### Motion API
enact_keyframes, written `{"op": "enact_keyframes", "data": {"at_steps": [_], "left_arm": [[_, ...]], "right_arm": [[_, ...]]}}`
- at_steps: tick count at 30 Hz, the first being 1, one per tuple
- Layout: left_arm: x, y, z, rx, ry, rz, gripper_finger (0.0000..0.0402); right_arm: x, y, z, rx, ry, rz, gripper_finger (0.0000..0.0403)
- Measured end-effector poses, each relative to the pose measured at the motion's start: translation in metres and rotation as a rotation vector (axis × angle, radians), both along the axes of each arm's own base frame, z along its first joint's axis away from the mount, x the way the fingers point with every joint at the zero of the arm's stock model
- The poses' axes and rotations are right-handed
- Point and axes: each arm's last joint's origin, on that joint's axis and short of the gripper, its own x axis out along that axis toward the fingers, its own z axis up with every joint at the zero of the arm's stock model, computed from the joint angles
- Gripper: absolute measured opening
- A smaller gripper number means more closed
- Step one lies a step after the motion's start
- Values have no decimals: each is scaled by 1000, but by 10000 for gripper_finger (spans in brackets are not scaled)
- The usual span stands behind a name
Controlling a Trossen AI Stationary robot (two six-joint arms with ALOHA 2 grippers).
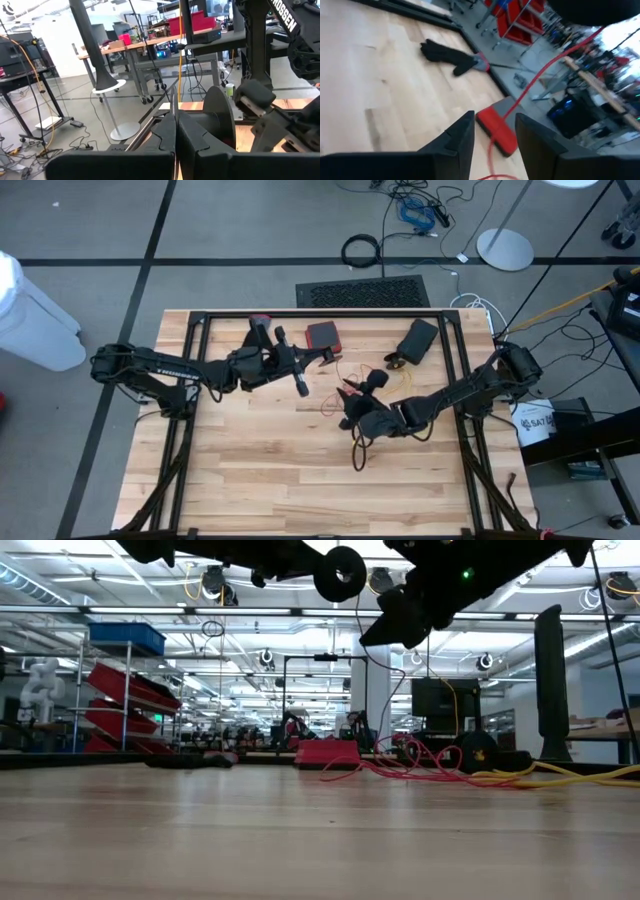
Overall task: Coil cords
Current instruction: Coil the red wire onto the spool
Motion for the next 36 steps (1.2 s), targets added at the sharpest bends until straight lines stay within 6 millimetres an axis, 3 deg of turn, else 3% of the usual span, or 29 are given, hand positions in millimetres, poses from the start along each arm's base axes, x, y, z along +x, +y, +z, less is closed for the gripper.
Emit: {"op": "enact_keyframes", "data": {"at_steps": [17, 28, 36], "left_arm": [[0, -4, 0, 0, 0, -12, 0], [0, -4, 0, 0, 1, -12, 0], [0, -4, -3, 0, 27, -12, 0]], "right_arm": [[11, -24, -24, 96, 45, -30, 126], [11, -14, -29, 92, 58, -1, 44], [9, -7, -28, 63, 69, 11, 49]]}}
